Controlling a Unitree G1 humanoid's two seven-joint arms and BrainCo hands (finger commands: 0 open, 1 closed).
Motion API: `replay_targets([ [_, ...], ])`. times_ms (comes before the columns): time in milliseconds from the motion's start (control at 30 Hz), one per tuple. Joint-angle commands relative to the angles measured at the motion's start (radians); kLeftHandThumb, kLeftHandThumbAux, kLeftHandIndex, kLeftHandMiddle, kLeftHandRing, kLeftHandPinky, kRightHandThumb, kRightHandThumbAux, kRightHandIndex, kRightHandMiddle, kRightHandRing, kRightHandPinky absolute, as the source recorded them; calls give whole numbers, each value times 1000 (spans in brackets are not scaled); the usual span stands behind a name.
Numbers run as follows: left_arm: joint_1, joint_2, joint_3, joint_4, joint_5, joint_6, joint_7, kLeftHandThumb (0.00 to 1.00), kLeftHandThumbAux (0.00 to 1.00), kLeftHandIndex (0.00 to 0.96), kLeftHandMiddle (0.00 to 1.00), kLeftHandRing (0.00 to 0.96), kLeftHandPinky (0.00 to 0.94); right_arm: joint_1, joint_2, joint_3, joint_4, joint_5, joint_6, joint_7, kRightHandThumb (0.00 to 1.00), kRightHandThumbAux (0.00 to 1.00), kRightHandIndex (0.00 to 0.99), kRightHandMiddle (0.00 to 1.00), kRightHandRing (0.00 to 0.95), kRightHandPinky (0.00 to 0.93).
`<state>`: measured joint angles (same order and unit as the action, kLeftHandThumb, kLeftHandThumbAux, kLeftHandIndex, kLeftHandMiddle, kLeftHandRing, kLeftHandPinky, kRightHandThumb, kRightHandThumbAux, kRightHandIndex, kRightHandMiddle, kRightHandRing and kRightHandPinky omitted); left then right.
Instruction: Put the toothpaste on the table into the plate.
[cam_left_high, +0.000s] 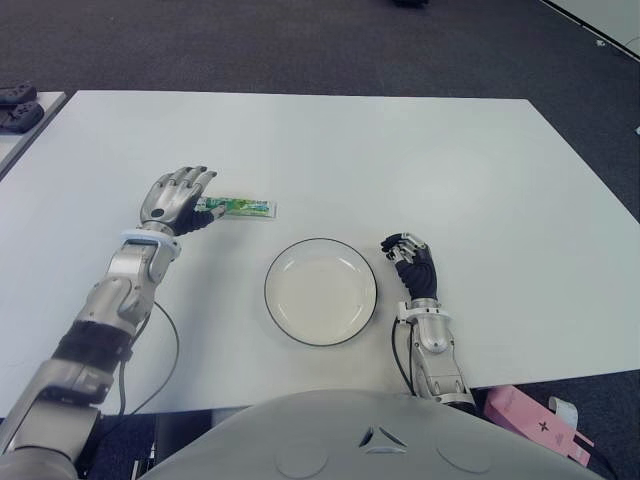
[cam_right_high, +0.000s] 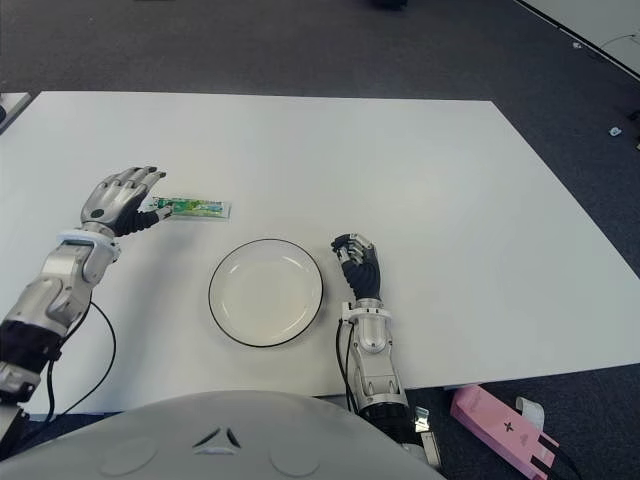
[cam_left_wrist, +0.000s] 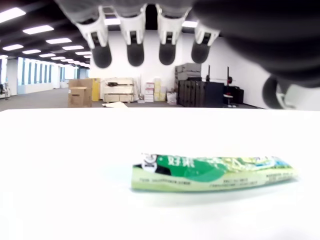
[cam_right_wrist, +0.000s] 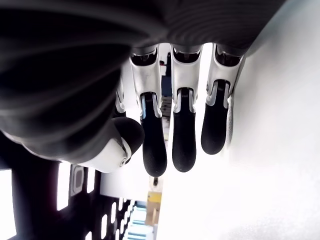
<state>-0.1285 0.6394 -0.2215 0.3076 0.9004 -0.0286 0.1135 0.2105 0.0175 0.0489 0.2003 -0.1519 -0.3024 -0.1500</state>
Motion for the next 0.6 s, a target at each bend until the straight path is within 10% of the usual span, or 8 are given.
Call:
replay_targets([
  [33, -67, 16, -42, 122, -9, -67, 20, 436, 147, 0, 0, 0, 18, 2, 0, -8, 21, 7, -2, -3, 707, 728, 429, 490, 454, 433],
  [600, -271, 12, -174, 471, -2, -285, 103, 430, 63, 0, 0, 0, 0, 7, 4, -8, 18, 0, -15, -6, 705, 729, 429, 489, 462, 442],
])
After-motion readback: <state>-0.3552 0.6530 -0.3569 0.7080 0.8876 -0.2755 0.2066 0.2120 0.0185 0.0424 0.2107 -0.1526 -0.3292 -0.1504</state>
